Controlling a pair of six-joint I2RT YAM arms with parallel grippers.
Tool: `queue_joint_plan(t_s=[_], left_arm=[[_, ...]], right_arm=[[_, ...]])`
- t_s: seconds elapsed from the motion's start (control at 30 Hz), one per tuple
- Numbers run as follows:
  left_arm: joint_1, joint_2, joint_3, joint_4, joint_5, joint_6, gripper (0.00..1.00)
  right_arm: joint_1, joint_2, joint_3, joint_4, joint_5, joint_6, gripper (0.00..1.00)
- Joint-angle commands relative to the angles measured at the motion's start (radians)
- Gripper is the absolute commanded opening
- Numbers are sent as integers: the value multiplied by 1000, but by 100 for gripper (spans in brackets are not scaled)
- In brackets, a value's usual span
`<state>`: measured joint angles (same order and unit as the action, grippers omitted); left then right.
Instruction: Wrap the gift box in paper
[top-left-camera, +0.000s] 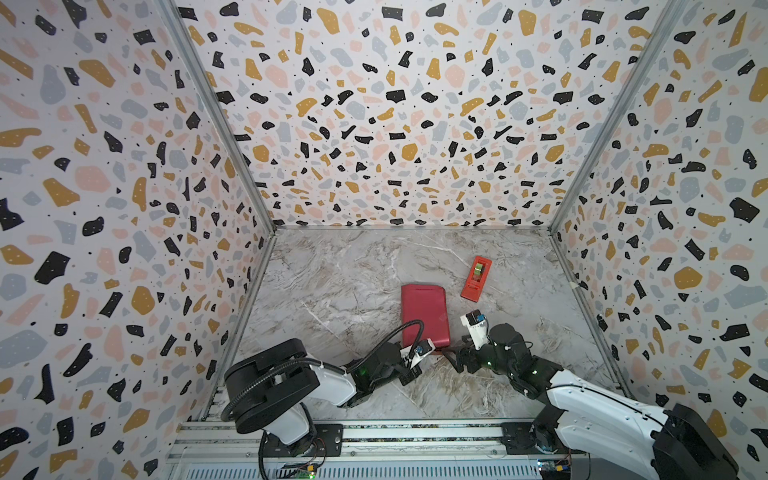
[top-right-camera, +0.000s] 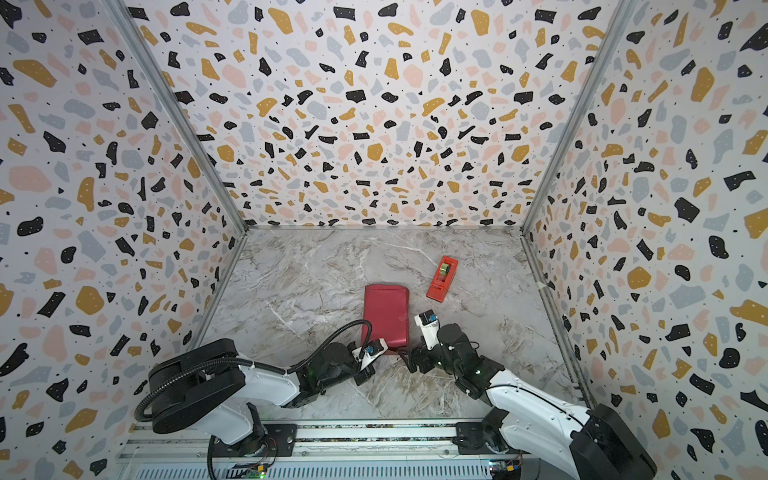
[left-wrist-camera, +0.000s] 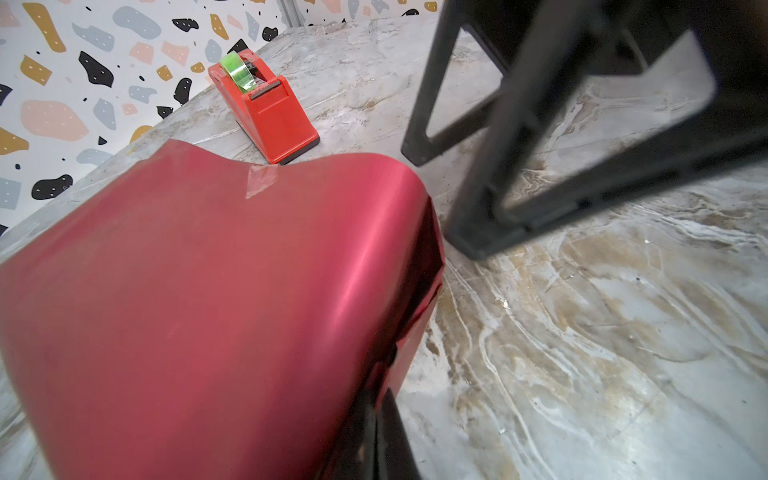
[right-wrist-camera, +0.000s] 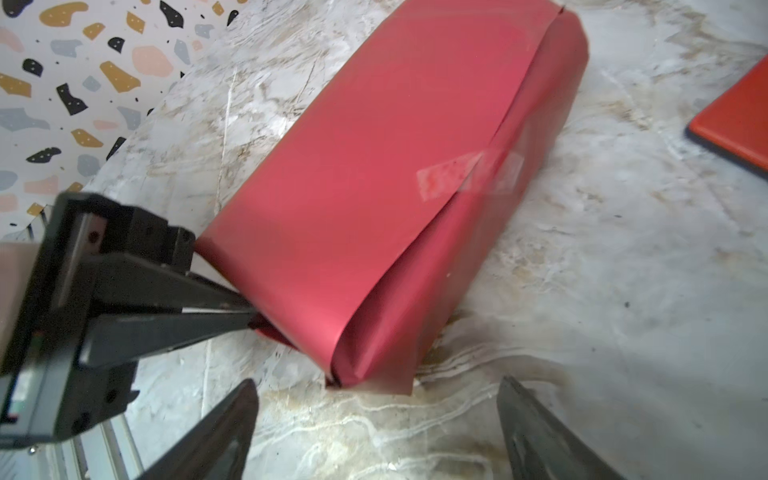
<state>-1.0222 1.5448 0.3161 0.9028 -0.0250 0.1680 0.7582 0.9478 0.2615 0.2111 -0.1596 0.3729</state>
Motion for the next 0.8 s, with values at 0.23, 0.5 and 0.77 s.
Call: queue_joint_plan(t_s=[0.23, 0.5, 0.77], left_arm=[[4, 7, -8, 69, 25, -6, 0], [4, 16, 1, 46, 45, 11, 0], [5, 12, 6, 13, 66, 34, 0]], right_arm=[[181, 210, -129, 423, 235, -104, 87], [180, 443, -141, 733, 303, -193, 79], [179, 616, -149, 957, 336, -187, 73]])
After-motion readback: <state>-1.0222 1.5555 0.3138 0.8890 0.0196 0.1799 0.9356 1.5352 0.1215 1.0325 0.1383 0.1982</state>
